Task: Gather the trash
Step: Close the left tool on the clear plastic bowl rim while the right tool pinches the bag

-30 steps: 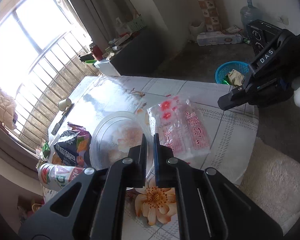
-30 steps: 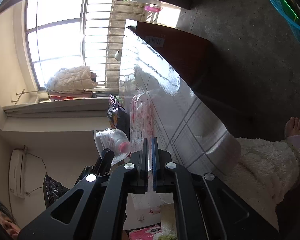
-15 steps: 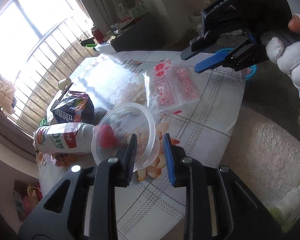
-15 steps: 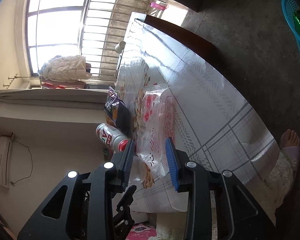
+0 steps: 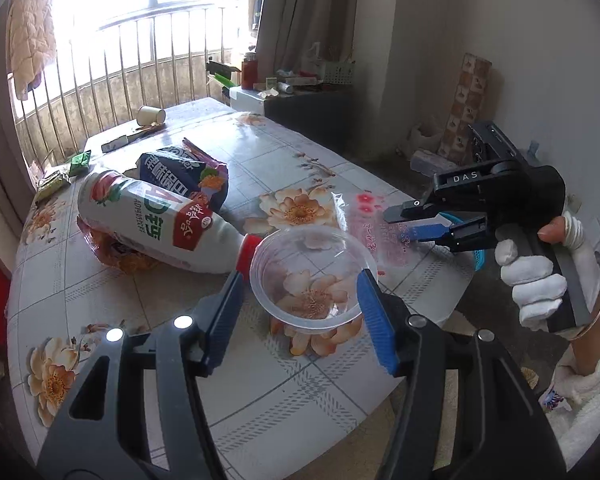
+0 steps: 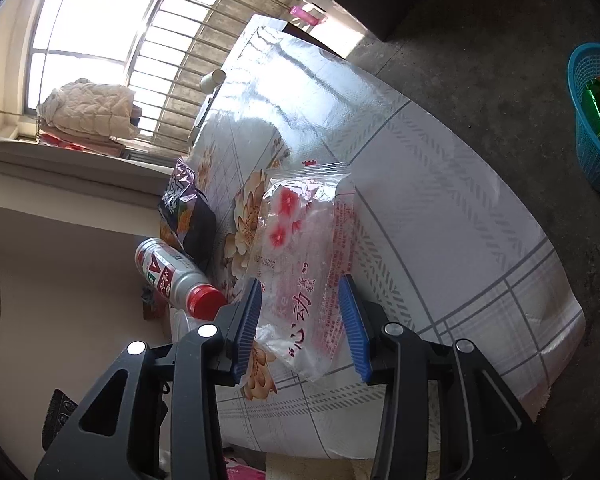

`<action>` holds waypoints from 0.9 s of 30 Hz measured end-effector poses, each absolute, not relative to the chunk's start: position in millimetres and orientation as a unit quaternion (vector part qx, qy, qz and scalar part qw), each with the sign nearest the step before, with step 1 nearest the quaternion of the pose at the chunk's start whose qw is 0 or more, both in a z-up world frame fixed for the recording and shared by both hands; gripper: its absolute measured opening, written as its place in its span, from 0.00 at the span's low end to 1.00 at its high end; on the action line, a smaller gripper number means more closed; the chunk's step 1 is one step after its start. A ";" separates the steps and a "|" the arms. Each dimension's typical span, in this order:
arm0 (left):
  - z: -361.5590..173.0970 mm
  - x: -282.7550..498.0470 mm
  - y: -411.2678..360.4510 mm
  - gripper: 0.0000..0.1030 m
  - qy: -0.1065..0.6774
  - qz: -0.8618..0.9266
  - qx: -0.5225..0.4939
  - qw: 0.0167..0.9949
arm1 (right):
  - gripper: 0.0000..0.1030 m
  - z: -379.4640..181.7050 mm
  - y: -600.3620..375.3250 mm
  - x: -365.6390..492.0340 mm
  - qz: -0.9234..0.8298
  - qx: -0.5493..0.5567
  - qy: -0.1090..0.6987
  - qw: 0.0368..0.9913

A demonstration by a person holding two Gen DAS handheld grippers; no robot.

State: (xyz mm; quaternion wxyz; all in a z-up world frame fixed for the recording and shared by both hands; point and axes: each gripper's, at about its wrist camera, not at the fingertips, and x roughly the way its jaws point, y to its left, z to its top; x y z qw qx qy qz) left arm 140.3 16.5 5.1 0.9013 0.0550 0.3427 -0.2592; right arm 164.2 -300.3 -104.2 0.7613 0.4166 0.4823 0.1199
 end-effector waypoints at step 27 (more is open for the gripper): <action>-41.0 200.4 21.6 0.09 0.447 -0.207 -0.047 0.869 | 0.02 -67.1 -285.0 139.0 0.096 0.286 0.454 0.838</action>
